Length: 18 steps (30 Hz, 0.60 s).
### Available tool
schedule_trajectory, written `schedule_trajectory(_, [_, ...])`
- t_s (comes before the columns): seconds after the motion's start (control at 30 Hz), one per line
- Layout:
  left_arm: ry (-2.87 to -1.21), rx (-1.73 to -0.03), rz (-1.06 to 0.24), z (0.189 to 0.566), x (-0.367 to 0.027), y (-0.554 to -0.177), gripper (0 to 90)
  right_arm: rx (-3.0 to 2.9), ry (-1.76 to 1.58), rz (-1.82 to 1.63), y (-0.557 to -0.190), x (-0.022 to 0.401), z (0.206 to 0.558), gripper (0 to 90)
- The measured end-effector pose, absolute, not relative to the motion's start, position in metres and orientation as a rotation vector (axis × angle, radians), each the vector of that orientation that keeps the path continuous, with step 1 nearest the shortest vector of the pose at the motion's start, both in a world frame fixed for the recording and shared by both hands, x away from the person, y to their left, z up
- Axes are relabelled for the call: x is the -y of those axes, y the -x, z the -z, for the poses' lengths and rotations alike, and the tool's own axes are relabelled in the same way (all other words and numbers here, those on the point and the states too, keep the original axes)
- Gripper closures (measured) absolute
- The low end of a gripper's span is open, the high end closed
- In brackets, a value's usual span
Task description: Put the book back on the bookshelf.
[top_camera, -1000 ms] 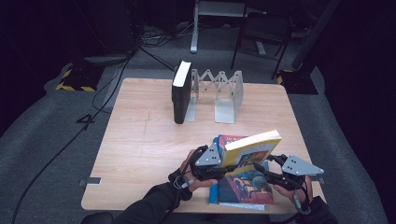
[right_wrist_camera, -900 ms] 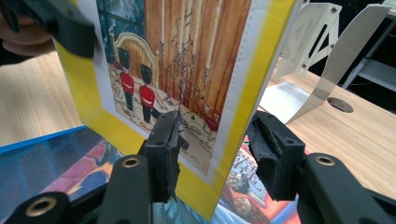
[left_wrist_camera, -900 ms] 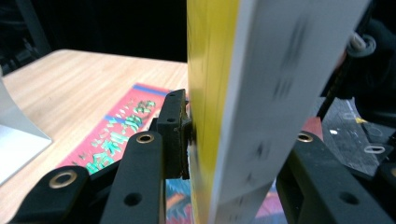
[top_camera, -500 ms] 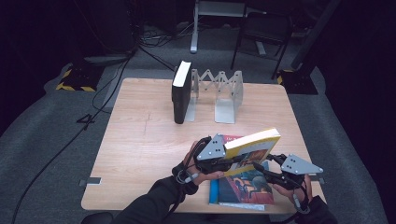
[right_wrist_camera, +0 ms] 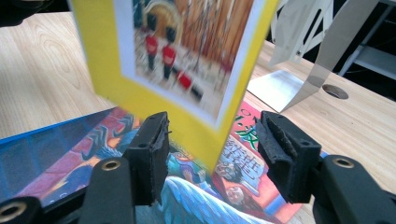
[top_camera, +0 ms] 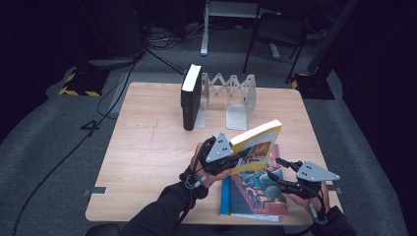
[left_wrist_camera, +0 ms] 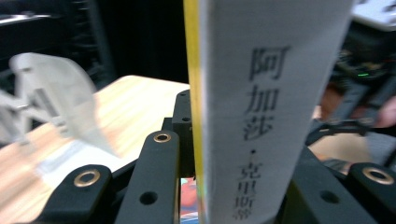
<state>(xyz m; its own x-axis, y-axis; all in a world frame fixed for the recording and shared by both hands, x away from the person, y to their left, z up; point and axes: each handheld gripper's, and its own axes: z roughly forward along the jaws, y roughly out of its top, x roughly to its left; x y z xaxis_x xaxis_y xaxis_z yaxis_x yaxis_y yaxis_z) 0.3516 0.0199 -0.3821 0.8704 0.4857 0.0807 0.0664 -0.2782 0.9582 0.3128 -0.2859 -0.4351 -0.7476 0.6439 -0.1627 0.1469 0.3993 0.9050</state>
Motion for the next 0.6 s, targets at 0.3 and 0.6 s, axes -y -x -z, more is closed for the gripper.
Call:
schedule_trajectory(0.3, [-1.769, -0.639, -0.621, 0.381, -0.055, -0.386, 75.2, -2.162, -0.701, -1.309, -0.316, 0.291, 0.438, 42.5])
schedule_trajectory(0.6, [-1.694, -0.877, -0.739, 0.395, -0.084, -0.412, 75.3, -2.171, -0.723, -1.286, -0.318, 0.292, 0.442, 41.7])
